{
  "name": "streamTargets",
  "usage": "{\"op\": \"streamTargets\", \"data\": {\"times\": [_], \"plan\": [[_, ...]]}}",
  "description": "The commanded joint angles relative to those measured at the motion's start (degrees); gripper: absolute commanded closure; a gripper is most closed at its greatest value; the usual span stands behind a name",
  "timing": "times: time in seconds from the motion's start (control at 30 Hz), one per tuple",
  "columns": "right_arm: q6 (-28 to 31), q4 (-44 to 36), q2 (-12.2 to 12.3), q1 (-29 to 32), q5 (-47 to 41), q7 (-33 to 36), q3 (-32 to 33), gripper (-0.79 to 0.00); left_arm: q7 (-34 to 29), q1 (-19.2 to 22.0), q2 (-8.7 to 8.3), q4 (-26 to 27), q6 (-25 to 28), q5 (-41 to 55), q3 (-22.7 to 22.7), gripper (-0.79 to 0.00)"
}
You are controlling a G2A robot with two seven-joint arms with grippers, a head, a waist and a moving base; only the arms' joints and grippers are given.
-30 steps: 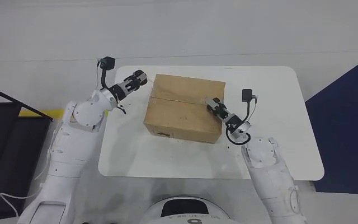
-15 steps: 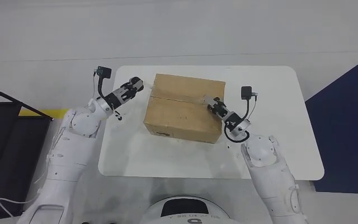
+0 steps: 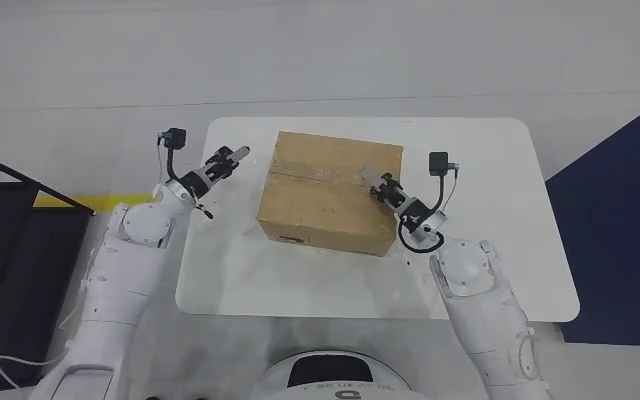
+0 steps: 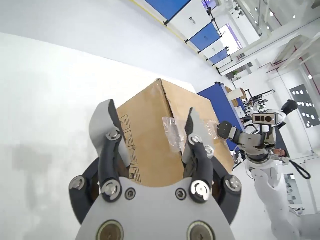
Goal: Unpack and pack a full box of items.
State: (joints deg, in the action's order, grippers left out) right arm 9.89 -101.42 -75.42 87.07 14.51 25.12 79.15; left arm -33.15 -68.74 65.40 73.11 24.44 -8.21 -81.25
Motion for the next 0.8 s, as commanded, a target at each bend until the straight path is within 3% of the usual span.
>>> {"op": "streamTargets", "data": {"times": [0.0, 0.13, 0.2, 0.23, 0.27, 0.3, 0.37, 0.5, 0.77], "plan": [[-0.10, -0.14, 0.06, -0.04, 0.12, -0.02, -0.11, -0.785, -4.67, 0.25, -0.02, -0.63, -2.17, 10.29, -1.22, -0.785], [-0.23, -0.44, 0.21, 0.06, 0.27, -0.05, -0.14, -0.785, -21.56, 4.45, -0.31, -4.83, -9.24, 22.88, -1.31, -0.785], [-0.17, -0.64, 0.28, 0.23, 0.34, -0.16, -0.14, -0.785, -28.50, 6.84, -0.50, -8.48, -8.66, 22.56, -0.02, -0.637], [-0.16, -0.72, 0.32, 0.32, 0.33, -0.19, -0.13, -0.785, -29.45, 8.20, -0.57, -10.78, -7.93, 21.48, 0.33, -0.616], [-0.10, -0.82, 0.36, 0.39, 0.36, -0.24, -0.13, -0.785, -30.87, 9.27, -0.52, -12.78, -7.19, 20.92, 1.17, -0.489], [-0.05, -0.85, 0.40, 0.46, 0.38, -0.29, -0.13, -0.785, -33.09, 10.24, -0.40, -14.62, -6.51, 21.21, 2.17, -0.437], [-0.06, -0.90, 0.48, 0.55, 0.49, -0.26, -0.13, -0.785, -35.00, 12.02, -0.07, -18.31, -5.22, 23.10, 3.33, -0.434], [-0.27, -1.05, 0.63, 0.72, 0.56, -0.28, -0.11, -0.785, -36.09, 14.88, 0.71, -23.16, -3.14, 24.89, 5.85, -0.296], [-0.52, -1.33, 0.92, 0.65, 0.72, 0.02, -0.17, -0.785, -34.26, 18.03, 1.71, -26.71, 0.90, 26.81, 8.38, -0.132]]}}
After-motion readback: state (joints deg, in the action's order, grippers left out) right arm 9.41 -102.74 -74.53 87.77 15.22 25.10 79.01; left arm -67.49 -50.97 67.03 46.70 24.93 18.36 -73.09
